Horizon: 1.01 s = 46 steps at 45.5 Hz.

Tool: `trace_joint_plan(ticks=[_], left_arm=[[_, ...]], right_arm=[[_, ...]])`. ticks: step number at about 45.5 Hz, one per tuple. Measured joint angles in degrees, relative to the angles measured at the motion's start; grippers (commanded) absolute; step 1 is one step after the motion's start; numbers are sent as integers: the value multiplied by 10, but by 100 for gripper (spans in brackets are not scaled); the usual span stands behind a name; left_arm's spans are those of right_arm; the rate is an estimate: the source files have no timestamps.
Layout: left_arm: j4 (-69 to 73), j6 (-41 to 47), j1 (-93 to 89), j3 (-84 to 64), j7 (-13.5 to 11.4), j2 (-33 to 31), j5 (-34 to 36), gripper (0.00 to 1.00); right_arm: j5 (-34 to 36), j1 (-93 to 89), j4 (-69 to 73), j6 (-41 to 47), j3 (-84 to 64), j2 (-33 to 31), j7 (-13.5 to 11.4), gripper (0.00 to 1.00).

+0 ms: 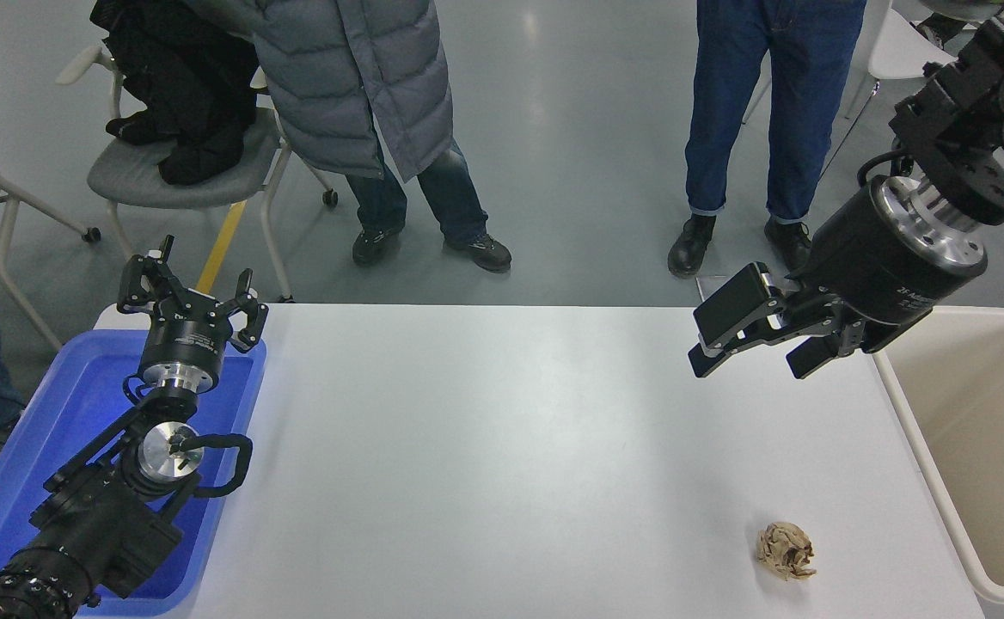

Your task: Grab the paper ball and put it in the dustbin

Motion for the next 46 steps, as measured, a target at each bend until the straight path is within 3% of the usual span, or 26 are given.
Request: trace_joint_plan(ticks=[19,46], left_arm=[[0,0,0,1,-10,0,0,99],[0,0,0,2,-13,0,0,99]], right_arm=[[-3,-25,-11,-2,2,15,0,100],[-43,-148,-18,-122,1,-7,2,100]])
